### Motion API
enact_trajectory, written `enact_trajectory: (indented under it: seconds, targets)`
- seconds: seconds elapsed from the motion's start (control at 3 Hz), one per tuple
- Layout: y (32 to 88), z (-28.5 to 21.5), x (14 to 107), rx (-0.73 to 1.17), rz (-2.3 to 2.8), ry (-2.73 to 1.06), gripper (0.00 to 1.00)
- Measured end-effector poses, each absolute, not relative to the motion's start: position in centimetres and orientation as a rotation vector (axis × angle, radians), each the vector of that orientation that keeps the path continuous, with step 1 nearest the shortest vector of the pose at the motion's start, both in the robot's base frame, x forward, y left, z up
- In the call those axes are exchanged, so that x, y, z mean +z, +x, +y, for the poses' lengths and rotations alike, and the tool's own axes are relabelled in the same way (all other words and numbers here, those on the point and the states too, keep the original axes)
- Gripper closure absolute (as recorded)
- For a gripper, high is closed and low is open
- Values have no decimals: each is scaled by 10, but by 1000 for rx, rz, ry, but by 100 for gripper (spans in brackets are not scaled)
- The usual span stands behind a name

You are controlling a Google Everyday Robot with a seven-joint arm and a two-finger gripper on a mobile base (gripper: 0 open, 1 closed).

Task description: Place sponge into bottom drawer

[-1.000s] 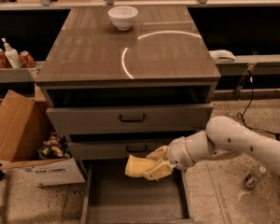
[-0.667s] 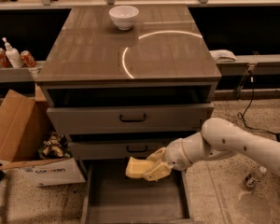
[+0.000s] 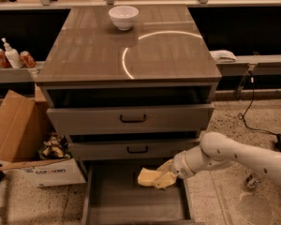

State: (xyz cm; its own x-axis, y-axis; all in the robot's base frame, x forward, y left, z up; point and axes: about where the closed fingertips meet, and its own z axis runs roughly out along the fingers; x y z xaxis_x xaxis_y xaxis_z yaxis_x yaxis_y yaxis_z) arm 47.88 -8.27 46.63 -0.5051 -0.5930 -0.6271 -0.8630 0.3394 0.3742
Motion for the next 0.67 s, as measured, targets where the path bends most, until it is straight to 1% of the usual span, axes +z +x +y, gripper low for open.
enact_trajectory:
  seconds: [0.67]
  targets:
    - [492, -114, 383, 901, 2377, -1201, 100]
